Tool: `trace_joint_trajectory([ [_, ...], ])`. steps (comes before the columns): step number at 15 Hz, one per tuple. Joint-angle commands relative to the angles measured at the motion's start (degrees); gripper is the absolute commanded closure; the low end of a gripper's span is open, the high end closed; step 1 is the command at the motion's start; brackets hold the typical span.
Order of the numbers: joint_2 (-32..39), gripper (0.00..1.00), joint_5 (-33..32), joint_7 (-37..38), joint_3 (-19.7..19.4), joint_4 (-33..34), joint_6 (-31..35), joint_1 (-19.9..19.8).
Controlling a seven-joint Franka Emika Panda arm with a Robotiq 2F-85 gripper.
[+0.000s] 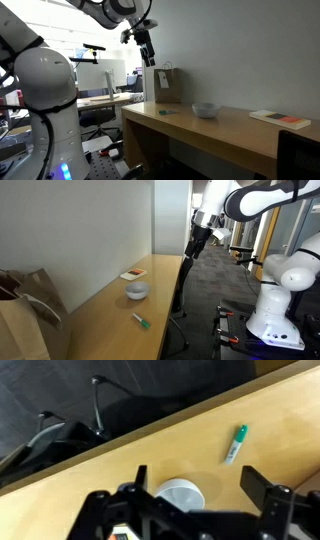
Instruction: Pick up the marker, put it in the cup, and move the cup slightly backward
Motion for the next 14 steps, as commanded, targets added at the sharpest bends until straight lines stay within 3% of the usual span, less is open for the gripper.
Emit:
trace_joint_trajectory([
  [1,0.0,0.0,-0.1,0.0,-0.1,0.1,-0.1,0.1],
  [9,1.3,0.0,-0.2,1.3,0.5,0.6,1.9,-0.6],
  [11,4.3,0.0,0.8,2.2,0.8,1.3,5.3,-0.5],
  [14,11.9,0.0,2.7,9.8,2.6,3.4,9.9,-1.6],
])
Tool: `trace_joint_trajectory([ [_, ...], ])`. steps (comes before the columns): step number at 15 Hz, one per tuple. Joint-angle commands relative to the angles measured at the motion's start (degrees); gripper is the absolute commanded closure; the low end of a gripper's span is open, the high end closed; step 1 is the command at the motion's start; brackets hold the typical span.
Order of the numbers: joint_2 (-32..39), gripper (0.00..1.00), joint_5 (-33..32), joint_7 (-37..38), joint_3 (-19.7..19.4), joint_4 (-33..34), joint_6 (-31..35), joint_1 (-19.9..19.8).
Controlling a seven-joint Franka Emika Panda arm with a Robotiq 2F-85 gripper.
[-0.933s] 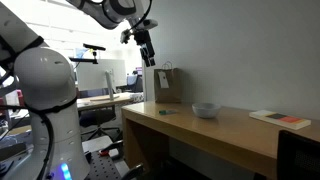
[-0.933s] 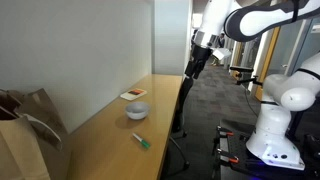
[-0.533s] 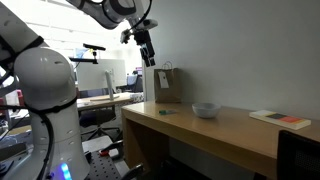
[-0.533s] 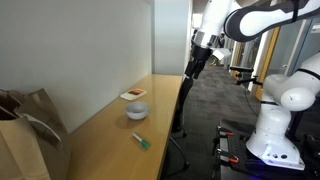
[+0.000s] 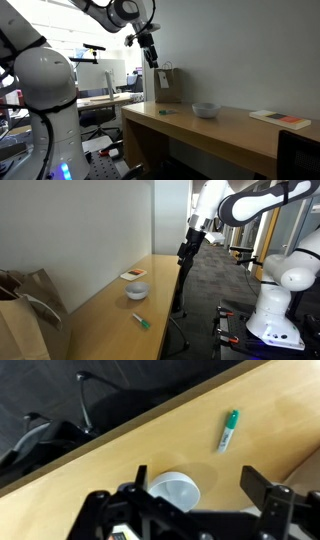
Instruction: Pick up the marker, put it in the cup, and move the cup slightly backward
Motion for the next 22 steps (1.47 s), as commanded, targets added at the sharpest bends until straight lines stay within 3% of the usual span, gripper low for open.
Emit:
trace_joint_trajectory([
  [1,10.9,0.0,1.7,8.3,2.9,4.0,5.1,-1.7],
  [6,31.0,0.0,-1.7,13.9,4.4,10.9,11.8,0.0],
  [10,46.6,0.0,-3.8,12.0,0.9,19.4,15.3,4.7],
  [16,61.9,0.0,-1.3,7.0,-4.5,32.7,12.6,12.2],
  [17,63.3,0.02,-0.9,6.3,-5.1,34.2,12.4,13.0],
  [18,64.5,0.14,-0.4,5.9,-5.6,35.5,12.0,13.6],
  [20,66.5,0.21,0.3,5.8,-6.6,37.5,10.9,14.4],
  [22,67.6,0.4,0.4,5.5,-7.5,38.8,9.9,14.8],
])
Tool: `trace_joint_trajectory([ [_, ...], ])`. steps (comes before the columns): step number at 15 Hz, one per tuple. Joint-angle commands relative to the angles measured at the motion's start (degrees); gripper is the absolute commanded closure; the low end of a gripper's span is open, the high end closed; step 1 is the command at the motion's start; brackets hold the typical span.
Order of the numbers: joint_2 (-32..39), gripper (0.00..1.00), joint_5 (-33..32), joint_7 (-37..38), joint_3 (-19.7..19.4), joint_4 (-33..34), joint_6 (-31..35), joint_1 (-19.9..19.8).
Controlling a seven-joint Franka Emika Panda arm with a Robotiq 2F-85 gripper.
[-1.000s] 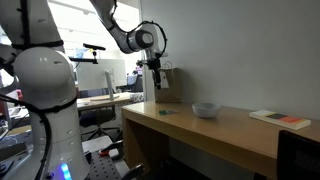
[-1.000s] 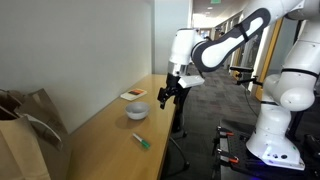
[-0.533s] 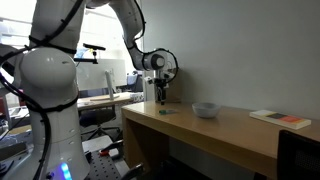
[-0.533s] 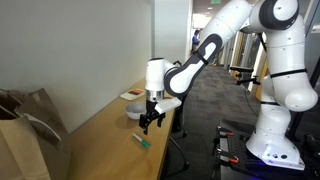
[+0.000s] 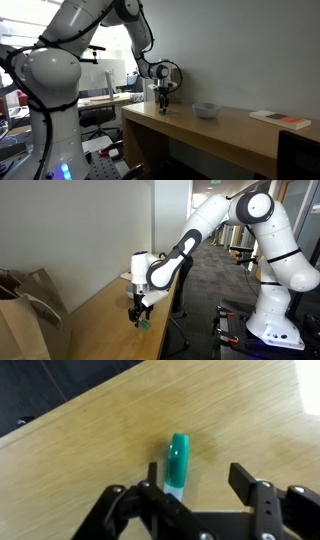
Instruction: Pick up the marker, put it in the cup, and move the cup slightly backward
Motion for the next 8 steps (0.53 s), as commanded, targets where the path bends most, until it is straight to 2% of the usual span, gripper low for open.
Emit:
trace_joint_trajectory([
  [1,1.8,0.5,1.8,-1.8,-2.4,3.4,-4.1,1.7],
  [2,2.2,0.54,1.7,-1.6,-2.8,3.9,-4.6,1.8],
  [3,2.5,0.68,1.6,-1.6,-3.1,4.2,-4.7,1.9],
  [7,2.6,0.98,1.2,-1.9,-3.9,4.7,-5.5,2.1],
  [8,2.4,0.97,1.2,-1.8,-3.9,4.9,-5.8,2.1],
])
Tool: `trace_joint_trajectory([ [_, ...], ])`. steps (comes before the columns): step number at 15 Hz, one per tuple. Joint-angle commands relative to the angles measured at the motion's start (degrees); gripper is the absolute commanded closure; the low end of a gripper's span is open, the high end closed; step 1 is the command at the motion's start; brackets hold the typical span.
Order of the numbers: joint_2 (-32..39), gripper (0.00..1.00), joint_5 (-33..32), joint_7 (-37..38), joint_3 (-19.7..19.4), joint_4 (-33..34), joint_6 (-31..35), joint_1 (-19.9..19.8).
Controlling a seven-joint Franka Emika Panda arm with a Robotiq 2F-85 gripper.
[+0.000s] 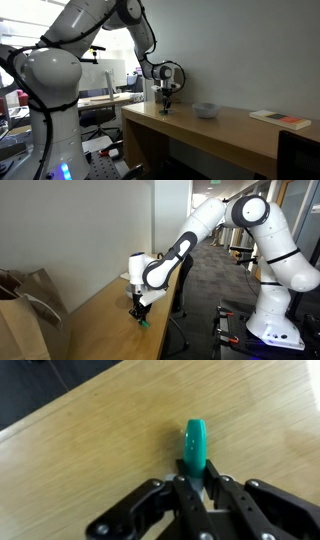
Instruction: Pick up the marker, put it in the cup, and move the cup slightly backward
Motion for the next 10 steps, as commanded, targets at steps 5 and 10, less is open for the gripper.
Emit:
trace_joint_trajectory([
  [5,-2.8,0.94,0.2,-1.1,-3.6,2.4,-6.2,0.6],
  [10,-7.9,0.94,-0.8,-4.7,-6.2,3.4,-10.7,-2.4],
])
